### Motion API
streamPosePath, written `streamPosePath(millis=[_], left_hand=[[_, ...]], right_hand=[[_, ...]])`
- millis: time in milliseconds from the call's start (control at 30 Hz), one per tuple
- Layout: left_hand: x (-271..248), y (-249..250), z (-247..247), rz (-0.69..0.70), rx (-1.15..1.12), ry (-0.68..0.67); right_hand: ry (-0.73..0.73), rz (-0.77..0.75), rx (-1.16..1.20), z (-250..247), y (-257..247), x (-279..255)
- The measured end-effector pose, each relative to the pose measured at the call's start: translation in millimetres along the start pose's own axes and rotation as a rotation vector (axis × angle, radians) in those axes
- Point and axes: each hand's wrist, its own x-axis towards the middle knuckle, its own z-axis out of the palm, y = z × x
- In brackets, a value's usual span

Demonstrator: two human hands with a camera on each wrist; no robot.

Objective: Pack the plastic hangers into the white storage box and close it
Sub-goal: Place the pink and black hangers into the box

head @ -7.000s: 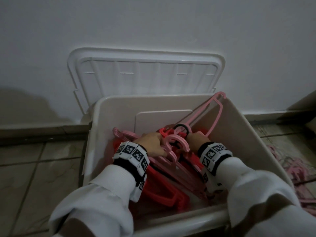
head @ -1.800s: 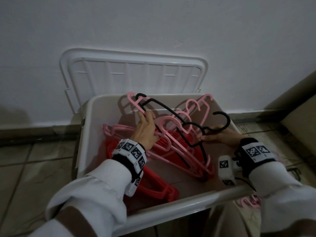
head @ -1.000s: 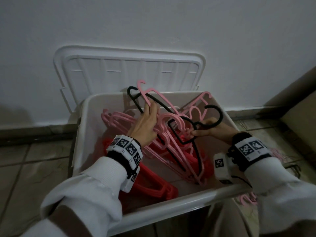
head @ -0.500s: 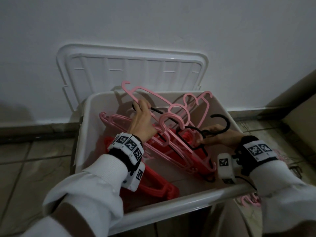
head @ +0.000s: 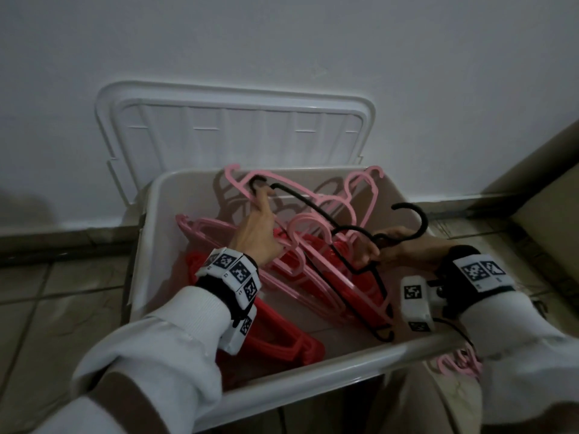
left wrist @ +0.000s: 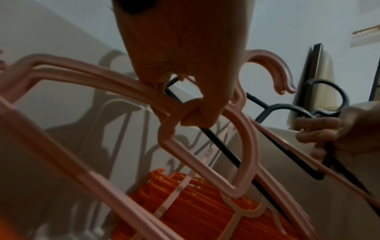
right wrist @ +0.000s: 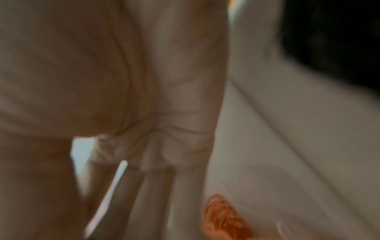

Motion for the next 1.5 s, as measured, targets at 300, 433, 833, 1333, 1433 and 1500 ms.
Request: streamPosePath(millis=[300,433,833,1333,1433,1500], left_hand=[[3,-1,-1,-0.071,-0.056,-0.002],[6,0,-4,-0.079,-0.085,0.033],[3,6,-10,-0.044,-0.186,0.112],[-4,3,-5,-0.073,-0.070,-0.142],[-6,7,-10,0.008,-0.068,-0.121],[-7,9,-13,0.040,-0.050,-0.159]], right_hand=[[-0.119,0.036,0.093,-1,1,2],[-0.126,0.092,0.073,-2,-1,-3],[-0.111,0.023,0.077,-5,-3,-9],[0.154,-0.315,0.405,-12,-25,-19],[0.231,-0.426,0.424,-4,-42,-18],[0.307,-0.490,0.433,-2,-53,-18]])
